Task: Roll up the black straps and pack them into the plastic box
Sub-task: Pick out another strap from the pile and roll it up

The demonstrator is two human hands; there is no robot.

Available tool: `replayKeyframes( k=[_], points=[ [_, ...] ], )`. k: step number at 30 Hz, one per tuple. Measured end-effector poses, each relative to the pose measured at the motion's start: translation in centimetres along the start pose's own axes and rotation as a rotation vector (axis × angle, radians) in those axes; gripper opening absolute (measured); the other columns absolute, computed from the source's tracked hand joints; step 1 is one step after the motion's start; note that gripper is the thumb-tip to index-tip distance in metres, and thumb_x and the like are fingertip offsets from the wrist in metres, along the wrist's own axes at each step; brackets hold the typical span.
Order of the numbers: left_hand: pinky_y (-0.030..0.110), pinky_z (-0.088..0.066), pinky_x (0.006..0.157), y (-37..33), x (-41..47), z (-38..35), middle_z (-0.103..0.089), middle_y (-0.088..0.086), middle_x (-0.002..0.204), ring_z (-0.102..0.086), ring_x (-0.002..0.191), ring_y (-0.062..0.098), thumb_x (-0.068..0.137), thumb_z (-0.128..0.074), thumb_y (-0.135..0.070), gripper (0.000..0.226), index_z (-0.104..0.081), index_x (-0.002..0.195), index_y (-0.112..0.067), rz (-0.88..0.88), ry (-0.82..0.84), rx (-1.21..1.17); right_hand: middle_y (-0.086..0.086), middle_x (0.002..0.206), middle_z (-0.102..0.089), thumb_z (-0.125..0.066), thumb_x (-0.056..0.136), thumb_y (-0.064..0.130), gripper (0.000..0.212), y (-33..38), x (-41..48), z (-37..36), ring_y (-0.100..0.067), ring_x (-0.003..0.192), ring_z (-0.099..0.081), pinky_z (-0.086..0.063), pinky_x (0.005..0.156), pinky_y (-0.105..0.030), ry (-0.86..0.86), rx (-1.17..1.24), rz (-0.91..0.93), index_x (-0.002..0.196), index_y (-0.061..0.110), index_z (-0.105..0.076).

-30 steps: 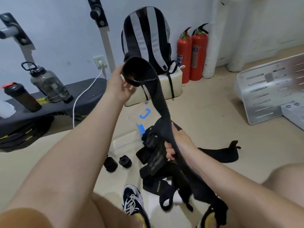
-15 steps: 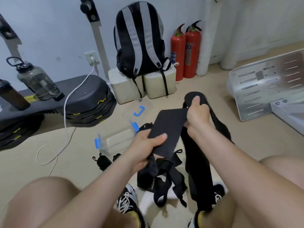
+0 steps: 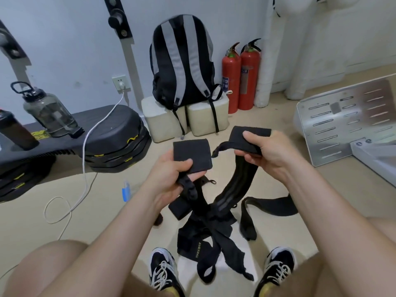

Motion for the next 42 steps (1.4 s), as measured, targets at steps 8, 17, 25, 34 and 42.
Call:
replayKeyframes(
  k=[8,17,25,34,42],
  points=[
    [0.037,-0.062,0.07,-3.3,1.9,-2.0,-0.067,0.017,0.12,-0.071,0.1,0.032,0.097,-0.043,0.01,0.034,-0.059,0.124,-0.006,0.012,-0.023,0.086,-0.002,0.056,-0.057,-0.057,0.1,0.016,0.01,0.8,-0.9,-1.0,-0.007,0.039,-0.044,-0.035,0.038,-0.016,0.148,-0.19,0.124,0.096,0.011,-0.064],
    [0.038,-0.06,0.078,-4.5,2.2,-6.5,-0.07,0.008,0.098,-0.07,0.088,0.021,0.085,-0.073,0.0,0.037,-0.059,0.119,-0.004,-0.178,0.147,0.283,0.004,0.057,-0.062,-0.053,0.102,0.014,0.013,1.4,-2.9,-3.0,-0.017,0.048,-0.058,-0.048,0.051,-0.034,0.263,-0.301,0.297,0.114,0.02,-0.054],
    [0.026,-0.057,0.061,-8.6,0.0,-7.5,-0.069,0.005,0.098,-0.07,0.084,0.019,0.072,-0.067,0.018,0.051,-0.059,0.112,-0.013,-0.307,0.203,0.271,-0.017,0.123,-0.068,-0.041,0.087,0.077,0.086,0.2,-0.8,-0.1,-0.034,0.112,-0.067,-0.051,0.095,-0.051,0.303,0.607,-0.1,0.135,0.006,-0.053],
    [0.027,-0.058,0.061,-8.2,-2.9,-3.6,-0.071,0.007,0.094,-0.072,0.078,0.019,0.07,-0.063,0.011,0.049,-0.059,0.114,-0.011,-0.23,0.297,0.173,-0.016,0.117,-0.07,-0.046,0.102,0.032,0.037,-7.3,0.6,-3.1,-0.036,0.103,-0.07,-0.052,0.091,-0.049,0.318,0.196,-0.44,0.134,0.016,-0.055],
    [0.029,-0.06,0.075,-9.8,-3.2,-3.6,-0.068,0.01,0.088,-0.069,0.077,0.02,0.074,-0.059,0.008,0.035,-0.057,0.107,-0.004,-0.197,0.283,0.013,-0.01,0.094,-0.072,-0.039,0.103,0.045,0.057,-11.9,-0.3,-1.6,-0.024,0.083,-0.068,-0.053,0.068,-0.03,0.313,-0.289,-0.686,0.089,0.002,-0.074]
  ],
)
Point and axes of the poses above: each hand's wrist, its own x-axis towards the middle knuckle, its own z-axis out of the back of the hand, y = z × x, the point moved 3 cm from there along x, towards the middle knuckle
